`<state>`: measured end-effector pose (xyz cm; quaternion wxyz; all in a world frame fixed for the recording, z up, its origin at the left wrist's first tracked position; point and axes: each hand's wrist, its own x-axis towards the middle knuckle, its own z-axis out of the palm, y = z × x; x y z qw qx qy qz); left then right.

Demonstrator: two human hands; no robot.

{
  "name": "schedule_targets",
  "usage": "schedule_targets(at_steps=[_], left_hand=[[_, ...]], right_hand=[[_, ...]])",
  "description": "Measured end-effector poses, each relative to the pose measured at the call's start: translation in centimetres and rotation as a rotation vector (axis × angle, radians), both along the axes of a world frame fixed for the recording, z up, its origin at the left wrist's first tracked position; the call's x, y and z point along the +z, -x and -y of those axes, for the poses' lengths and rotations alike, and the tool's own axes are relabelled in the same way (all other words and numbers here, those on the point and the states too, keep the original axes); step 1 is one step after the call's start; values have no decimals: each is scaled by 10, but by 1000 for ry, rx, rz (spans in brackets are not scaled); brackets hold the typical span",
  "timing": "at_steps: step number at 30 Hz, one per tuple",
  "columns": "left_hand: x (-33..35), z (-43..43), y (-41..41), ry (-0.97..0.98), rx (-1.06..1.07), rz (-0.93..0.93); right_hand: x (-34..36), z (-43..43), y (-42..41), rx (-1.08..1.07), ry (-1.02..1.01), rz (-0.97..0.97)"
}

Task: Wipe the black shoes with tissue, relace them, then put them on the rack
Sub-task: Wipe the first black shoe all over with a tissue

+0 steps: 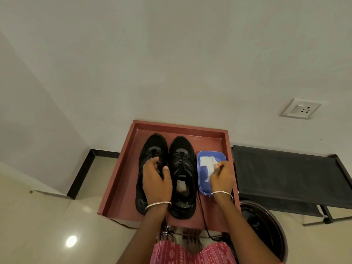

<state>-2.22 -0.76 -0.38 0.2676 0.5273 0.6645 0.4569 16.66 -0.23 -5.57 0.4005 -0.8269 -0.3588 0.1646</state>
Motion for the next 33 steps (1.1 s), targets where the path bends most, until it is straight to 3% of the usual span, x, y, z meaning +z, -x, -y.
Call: schedule_targets(at_steps=[4,6,7,9,13,17,33], left_hand=[[17,-6,19,442,240,410],[21,-17,28,660,310,786],[25,-20,31,714,288,962],[27,-21,33,753,253,1105],[27,-22,33,758,167,1201],[21,-31,27,703,258,1303],[1,-46,19,670,329,1408]], right_hand=[[35,38,20,-99,-209,-192],[47,56,27,-161,-290,-346],[49,64,30,-180,-326,-441],[47,77,33,-181,-359,-630],[42,88,30,-143,-391,-942],[52,81,27,-123,-428,-1130],[70,66,27,-59,-340,-1178]])
